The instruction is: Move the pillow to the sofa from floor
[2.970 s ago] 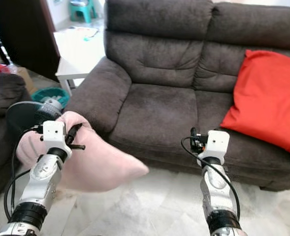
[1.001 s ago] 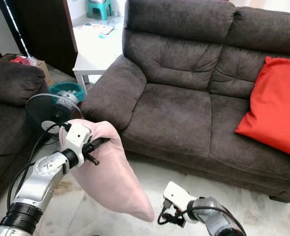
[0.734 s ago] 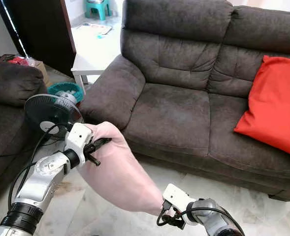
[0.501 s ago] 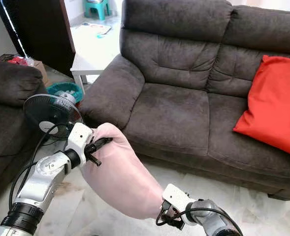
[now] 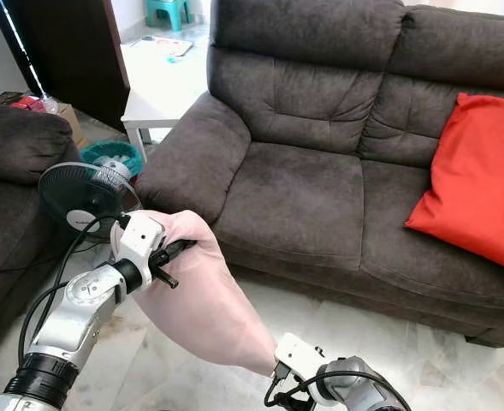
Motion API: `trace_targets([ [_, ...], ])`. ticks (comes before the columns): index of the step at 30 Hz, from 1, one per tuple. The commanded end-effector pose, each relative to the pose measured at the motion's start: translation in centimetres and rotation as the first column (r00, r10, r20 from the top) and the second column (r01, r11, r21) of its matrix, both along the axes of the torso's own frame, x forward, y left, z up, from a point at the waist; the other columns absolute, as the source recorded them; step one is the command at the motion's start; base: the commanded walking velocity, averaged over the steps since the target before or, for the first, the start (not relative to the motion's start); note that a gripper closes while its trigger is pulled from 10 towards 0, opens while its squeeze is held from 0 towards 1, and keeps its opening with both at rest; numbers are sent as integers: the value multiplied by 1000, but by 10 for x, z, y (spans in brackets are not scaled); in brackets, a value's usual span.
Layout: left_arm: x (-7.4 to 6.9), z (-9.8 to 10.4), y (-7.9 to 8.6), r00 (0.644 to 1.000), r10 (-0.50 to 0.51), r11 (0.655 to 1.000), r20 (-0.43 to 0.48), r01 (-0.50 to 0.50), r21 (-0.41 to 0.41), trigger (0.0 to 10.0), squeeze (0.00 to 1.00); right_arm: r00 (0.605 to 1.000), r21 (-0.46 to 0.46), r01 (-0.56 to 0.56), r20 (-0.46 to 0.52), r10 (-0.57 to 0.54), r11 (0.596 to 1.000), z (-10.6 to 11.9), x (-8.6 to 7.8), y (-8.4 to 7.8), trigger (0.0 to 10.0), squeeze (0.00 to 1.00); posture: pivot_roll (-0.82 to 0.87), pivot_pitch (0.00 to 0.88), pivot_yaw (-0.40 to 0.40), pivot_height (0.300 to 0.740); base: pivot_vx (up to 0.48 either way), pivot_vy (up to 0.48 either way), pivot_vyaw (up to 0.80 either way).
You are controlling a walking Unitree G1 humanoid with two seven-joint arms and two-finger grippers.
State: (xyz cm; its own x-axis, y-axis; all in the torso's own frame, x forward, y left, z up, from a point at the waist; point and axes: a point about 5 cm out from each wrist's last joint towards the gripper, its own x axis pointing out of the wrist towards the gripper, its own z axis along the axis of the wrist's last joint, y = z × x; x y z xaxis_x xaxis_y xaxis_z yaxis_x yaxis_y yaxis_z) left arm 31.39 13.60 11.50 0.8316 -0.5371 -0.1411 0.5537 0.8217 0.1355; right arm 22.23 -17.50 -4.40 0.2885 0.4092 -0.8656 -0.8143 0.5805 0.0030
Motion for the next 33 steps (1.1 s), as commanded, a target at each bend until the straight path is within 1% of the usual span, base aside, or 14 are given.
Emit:
trace_targets([
  [1,3,24,-8,994,-32,999,102,34,-21,10000,0,1000,-12,0,-17,0,1000,-3,-3,-1,10000,0,118,60,-69,740,0,0,0],
  [3,2,23,-9,995,-37,999,96,40,-25,10000,0,1000,-22,16,-3,-16,1000,-4,-4,0,10000,0,117,60,-70,740,0,0,0],
  [4,1,23,-9,995,-40,999,93,42,-26,10000,0,999,-32,32,19,-32,999,-5,-2,-1,10000,0,118,59,-70,740,0,0,0],
  [10,1,23,-10,995,-41,999,90,44,-27,10000,0,994,-60,88,69,-84,994,-6,2,-1,10000,0,122,61,-72,740,0,0,0],
  [12,1,23,-9,995,-35,999,93,38,-25,10000,0,992,-62,108,72,-103,992,-7,2,-1,10000,0,122,61,-72,740,0,0,0],
  [17,2,24,-8,995,-23,999,100,26,-31,10000,0,993,-61,105,65,-101,993,-10,-1,1,10000,0,125,64,-72,740,0,0,0],
  [18,2,25,-9,995,-23,999,101,26,-31,10000,0,992,-60,111,65,-107,992,-11,-2,1,0,0,125,64,-72,740,0,0,0],
  [21,3,26,-9,994,-17,999,105,21,-38,10000,0,994,-56,100,52,-97,993,-14,-6,4,0,0,126,66,-71,740,0,0,0],
  [23,3,26,-10,994,-16,999,107,21,-39,10000,0,993,-39,109,46,-107,993,-14,-7,5,0,0,126,66,-71,740,0,0,0],
  [27,4,27,-10,994,-14,999,109,18,-41,10000,0,991,-33,127,42,-126,991,-15,-8,5,0,0,126,66,-71,740,0,0,0],
  [32,4,28,-11,994,-15,999,112,21,-46,10000,0,989,-38,147,38,-145,988,-17,-11,2,0,0,129,68,-72,740,0,0,0],
  [33,3,28,-12,994,-21,999,110,26,-47,10000,0,985,-49,165,51,-163,985,-17,-11,0,0,0,129,68,-72,740,0,0,0],
])
